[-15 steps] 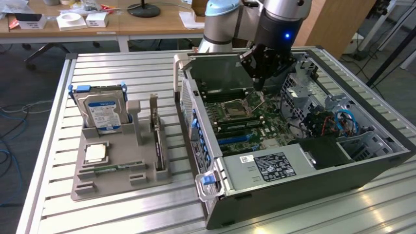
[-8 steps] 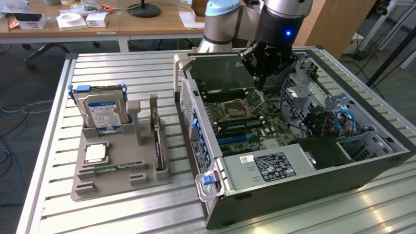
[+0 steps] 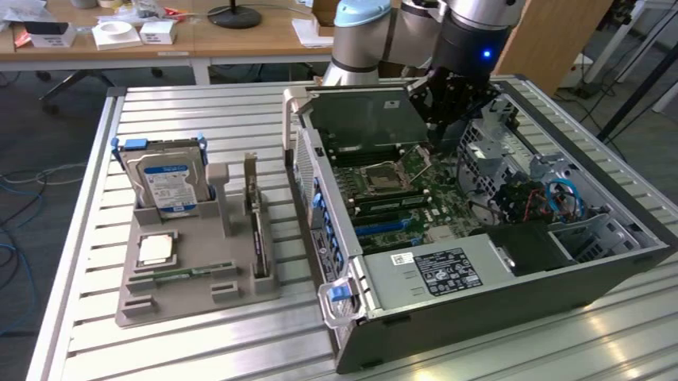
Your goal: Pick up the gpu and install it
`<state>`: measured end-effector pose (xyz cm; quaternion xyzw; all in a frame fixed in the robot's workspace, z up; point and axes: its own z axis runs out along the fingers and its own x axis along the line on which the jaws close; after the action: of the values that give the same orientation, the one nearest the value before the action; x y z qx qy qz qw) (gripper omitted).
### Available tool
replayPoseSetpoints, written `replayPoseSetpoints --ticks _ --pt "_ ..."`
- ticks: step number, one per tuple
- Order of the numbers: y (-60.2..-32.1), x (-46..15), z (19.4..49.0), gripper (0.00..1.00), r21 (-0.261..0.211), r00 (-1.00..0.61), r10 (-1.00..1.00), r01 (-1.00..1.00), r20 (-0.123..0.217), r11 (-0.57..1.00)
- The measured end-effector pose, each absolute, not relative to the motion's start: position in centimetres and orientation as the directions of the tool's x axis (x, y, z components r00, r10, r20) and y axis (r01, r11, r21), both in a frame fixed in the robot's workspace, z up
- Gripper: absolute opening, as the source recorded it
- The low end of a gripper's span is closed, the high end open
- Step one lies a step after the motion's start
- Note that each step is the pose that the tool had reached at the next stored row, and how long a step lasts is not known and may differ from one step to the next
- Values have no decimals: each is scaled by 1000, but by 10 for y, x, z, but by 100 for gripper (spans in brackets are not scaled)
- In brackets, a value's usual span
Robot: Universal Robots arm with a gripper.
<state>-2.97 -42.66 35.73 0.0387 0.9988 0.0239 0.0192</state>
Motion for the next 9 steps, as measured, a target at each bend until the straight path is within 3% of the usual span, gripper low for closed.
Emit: replayPoseSetpoints --ticks 9 --pt "-427 11 357 10 50 -996 78 76 -36 996"
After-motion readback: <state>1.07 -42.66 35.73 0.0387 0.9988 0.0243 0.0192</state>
